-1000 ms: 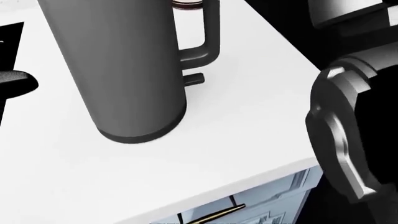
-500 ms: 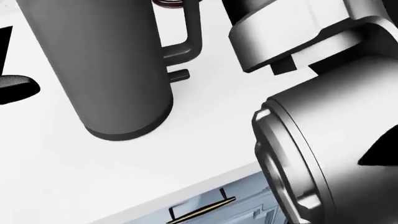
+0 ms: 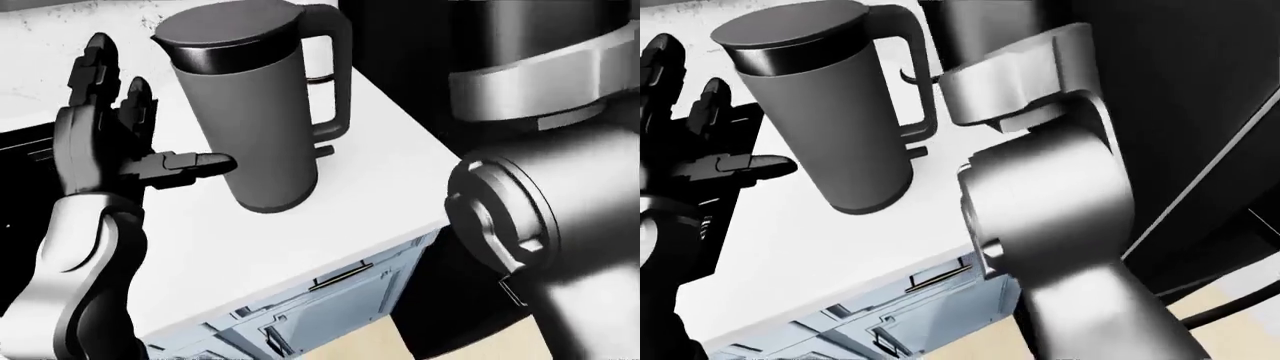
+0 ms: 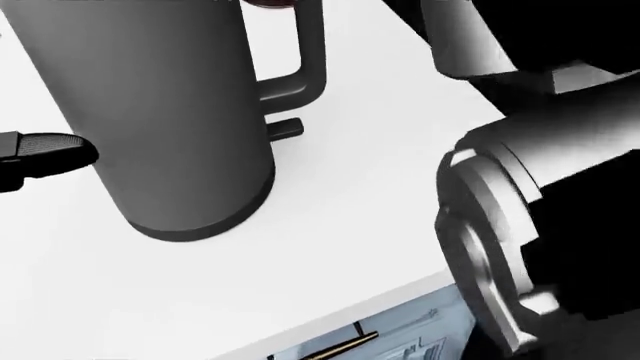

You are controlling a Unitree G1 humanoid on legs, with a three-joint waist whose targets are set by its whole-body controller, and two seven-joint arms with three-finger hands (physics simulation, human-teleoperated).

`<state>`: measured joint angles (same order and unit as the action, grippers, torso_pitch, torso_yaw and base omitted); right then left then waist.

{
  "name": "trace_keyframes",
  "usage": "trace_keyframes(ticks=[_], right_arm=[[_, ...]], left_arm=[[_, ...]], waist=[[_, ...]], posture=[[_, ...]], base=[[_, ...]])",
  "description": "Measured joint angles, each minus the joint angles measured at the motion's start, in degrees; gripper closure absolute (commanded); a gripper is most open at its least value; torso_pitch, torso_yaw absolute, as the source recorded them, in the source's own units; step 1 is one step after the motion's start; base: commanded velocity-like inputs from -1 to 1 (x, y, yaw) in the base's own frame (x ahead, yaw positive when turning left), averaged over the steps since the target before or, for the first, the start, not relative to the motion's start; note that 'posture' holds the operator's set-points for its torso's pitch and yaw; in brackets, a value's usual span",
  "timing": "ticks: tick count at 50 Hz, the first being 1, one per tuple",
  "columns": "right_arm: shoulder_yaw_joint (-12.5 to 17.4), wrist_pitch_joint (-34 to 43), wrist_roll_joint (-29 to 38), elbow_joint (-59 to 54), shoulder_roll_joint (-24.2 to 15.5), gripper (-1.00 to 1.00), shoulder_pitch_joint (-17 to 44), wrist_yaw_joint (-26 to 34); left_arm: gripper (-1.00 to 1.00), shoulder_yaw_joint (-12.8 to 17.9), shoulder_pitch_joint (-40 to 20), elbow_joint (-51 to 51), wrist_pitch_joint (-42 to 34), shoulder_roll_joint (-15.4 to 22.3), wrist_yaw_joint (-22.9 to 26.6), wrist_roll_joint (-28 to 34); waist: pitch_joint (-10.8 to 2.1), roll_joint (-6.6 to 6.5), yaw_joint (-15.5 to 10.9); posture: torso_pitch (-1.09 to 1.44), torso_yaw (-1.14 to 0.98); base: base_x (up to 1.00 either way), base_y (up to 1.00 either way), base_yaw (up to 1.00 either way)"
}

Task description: Close the lid of the electric kettle.

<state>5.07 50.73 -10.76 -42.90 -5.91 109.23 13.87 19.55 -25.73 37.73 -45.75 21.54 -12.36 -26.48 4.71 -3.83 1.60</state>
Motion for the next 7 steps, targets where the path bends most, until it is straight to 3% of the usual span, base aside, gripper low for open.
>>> trace_keyframes(ticks=[7], right_arm=[[2.13,-1.14,-4.06,9.90,-7.21,-1.00,-0.13,-4.63]], left_arm=[[-1.00,-1.92,0.59,0.08,0.03,-1.59,0.39,2.14]], waist=[[-0.70,1.55,-0.39]], posture=[[0.00,0.00]], base=[[0.00,0.00,0.00]])
